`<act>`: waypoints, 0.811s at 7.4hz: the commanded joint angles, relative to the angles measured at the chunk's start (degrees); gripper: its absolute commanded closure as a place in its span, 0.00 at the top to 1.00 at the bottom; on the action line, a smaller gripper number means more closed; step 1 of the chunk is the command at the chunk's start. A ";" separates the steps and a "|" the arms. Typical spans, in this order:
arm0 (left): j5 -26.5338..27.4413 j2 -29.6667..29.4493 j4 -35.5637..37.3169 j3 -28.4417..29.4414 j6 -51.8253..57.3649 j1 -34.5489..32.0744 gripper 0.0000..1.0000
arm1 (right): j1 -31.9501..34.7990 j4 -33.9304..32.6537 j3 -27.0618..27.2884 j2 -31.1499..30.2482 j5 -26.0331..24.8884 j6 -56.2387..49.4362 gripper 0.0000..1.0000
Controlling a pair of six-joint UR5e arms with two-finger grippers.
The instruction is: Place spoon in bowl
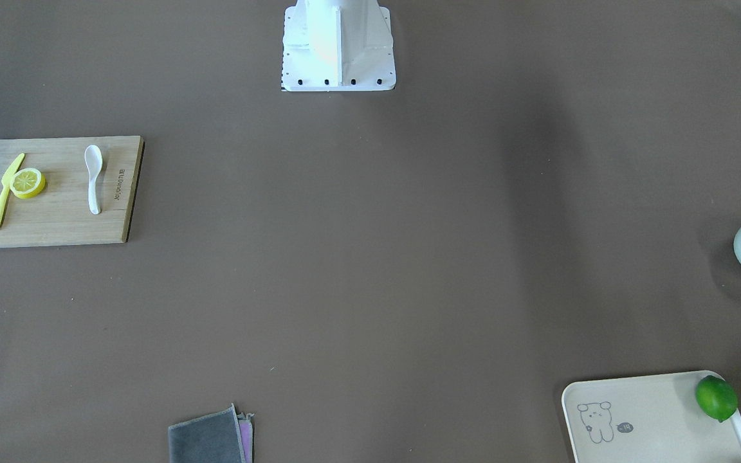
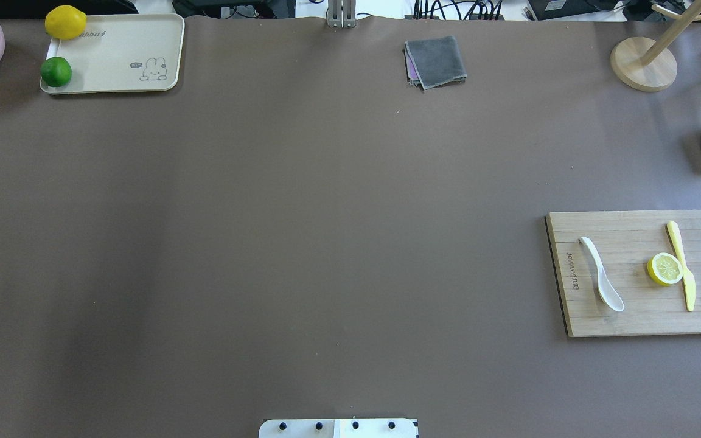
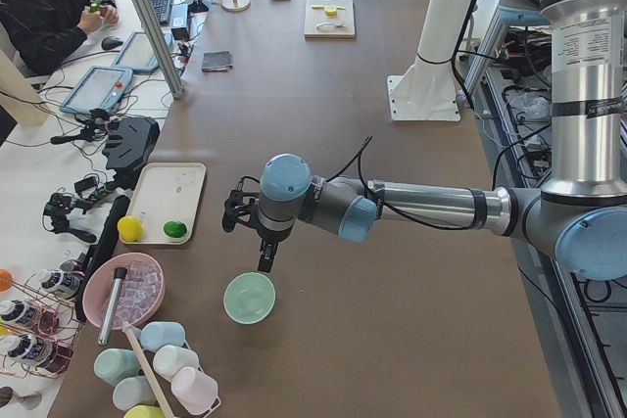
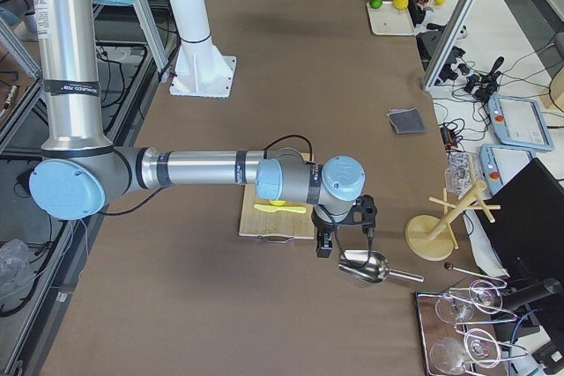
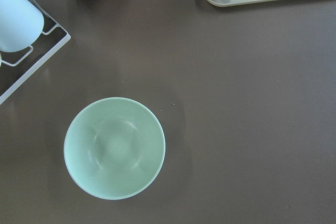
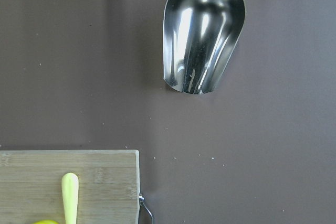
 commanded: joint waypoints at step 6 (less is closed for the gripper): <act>0.08 1.46 0.01 0.12 0.01 -0.64 0.98 | 0.09 0.00 0.26 -0.13 -0.38 0.20 1.00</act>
